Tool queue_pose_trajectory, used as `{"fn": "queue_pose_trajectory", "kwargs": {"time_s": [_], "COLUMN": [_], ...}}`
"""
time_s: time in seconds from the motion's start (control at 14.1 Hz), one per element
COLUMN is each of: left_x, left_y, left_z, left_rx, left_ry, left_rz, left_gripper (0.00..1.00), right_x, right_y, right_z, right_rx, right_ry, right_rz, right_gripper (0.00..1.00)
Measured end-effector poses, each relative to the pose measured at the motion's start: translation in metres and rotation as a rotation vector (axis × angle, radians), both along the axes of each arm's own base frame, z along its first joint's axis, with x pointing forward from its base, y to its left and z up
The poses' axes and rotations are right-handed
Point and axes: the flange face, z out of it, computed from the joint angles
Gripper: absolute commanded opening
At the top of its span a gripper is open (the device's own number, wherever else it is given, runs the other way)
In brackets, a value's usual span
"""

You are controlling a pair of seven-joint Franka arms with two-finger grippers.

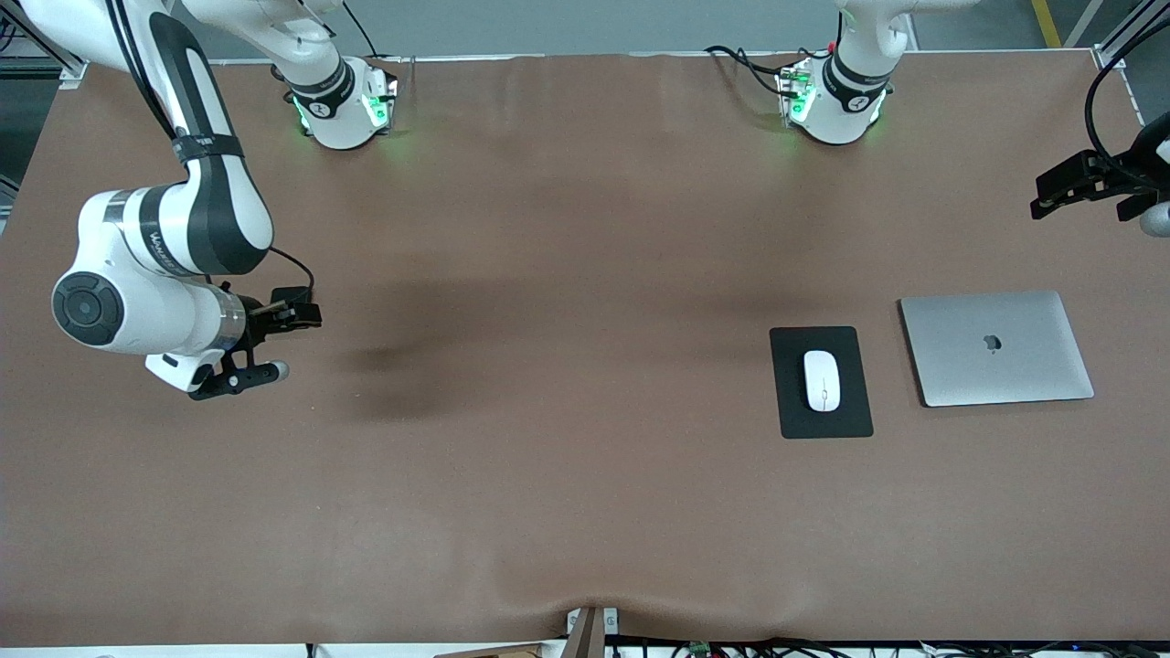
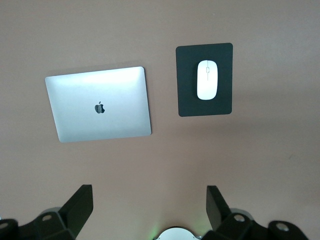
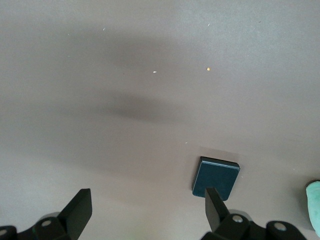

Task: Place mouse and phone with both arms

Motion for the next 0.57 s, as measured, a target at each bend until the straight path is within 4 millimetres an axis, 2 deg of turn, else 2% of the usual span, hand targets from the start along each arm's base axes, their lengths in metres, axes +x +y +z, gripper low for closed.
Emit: {"fn": "queue_pose_trajectory", "kwargs": {"time_s": [0.57], "left_x": [0.0014], "left_y": [-0.0038], "left_z": [-0.0024], "left_rx": [0.0], "left_ry": [0.004], "left_rz": [-0.007], "left_gripper": [1.0], "right_x": [0.0009], "right_y": [0.0001], "right_z": [0.0016], "right_rx": [0.0], "right_ry": [-0.004], "right_rz": [0.0], "right_gripper": [1.0]}}
